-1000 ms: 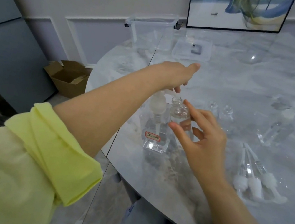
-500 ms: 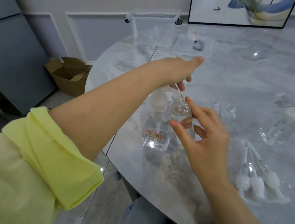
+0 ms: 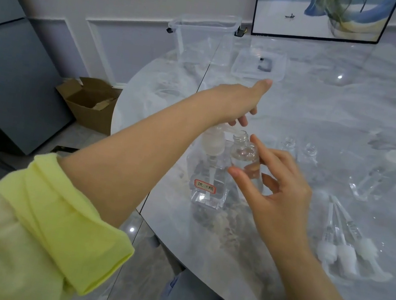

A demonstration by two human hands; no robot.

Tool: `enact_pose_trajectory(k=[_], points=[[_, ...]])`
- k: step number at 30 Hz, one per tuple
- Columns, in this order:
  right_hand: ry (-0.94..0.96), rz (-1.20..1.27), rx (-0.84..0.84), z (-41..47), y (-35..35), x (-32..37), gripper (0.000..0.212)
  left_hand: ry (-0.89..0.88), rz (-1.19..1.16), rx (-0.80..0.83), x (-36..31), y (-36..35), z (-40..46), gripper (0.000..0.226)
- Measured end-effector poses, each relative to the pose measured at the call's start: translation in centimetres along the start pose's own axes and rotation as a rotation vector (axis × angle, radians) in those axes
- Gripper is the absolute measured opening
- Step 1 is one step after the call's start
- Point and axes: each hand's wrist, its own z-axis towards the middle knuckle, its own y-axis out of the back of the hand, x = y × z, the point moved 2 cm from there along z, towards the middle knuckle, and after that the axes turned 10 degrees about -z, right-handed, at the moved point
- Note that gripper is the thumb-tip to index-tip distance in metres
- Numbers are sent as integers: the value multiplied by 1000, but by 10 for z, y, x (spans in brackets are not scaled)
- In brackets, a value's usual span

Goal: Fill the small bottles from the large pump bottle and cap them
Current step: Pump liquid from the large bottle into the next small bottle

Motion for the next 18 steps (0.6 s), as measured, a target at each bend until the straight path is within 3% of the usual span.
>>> enact_pose_trajectory(k=[18], points=[[6, 6, -10, 0, -1, -1, 62, 44, 87, 54, -2, -3, -3, 73]])
